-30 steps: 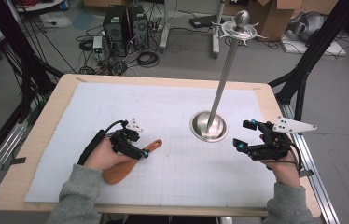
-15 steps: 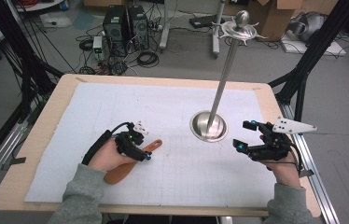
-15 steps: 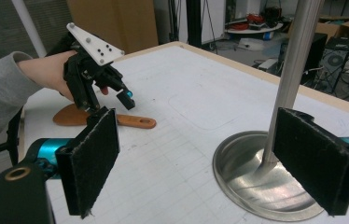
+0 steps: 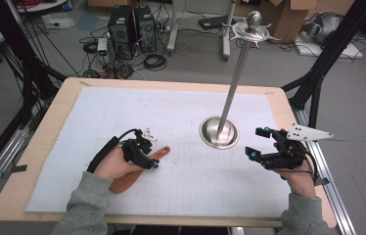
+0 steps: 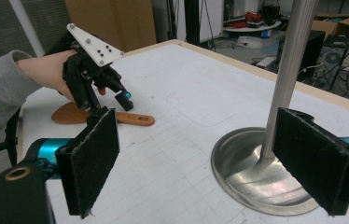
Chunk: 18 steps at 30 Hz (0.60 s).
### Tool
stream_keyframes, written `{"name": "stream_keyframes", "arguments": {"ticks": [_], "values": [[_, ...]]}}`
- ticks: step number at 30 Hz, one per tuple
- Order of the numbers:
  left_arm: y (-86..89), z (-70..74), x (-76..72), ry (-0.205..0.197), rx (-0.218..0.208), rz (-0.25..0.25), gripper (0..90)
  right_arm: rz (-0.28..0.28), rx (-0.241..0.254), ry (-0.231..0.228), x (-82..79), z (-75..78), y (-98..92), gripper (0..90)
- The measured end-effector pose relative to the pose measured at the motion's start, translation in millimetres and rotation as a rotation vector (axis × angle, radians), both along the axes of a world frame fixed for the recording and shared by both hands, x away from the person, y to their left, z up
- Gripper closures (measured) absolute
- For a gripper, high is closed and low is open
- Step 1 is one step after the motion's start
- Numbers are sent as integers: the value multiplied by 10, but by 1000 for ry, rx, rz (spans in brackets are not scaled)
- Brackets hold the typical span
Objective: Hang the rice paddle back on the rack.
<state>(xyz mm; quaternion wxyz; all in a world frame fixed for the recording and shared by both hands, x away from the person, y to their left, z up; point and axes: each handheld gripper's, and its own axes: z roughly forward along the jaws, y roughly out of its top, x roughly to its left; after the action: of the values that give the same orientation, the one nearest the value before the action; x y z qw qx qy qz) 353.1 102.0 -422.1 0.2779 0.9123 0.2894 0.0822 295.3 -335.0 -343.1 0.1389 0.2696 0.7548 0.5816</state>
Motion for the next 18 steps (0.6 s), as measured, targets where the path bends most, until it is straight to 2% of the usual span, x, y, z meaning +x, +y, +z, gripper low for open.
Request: {"name": "stream_keyframes", "arguments": {"ticks": [11,18], "values": [[-3,5,-10,-6,10,-4,496,3,-7,8,13,-16,23,138],[22,1,0,-3,-5,4,539,1,-11,18,17,-22,22,138]]}}
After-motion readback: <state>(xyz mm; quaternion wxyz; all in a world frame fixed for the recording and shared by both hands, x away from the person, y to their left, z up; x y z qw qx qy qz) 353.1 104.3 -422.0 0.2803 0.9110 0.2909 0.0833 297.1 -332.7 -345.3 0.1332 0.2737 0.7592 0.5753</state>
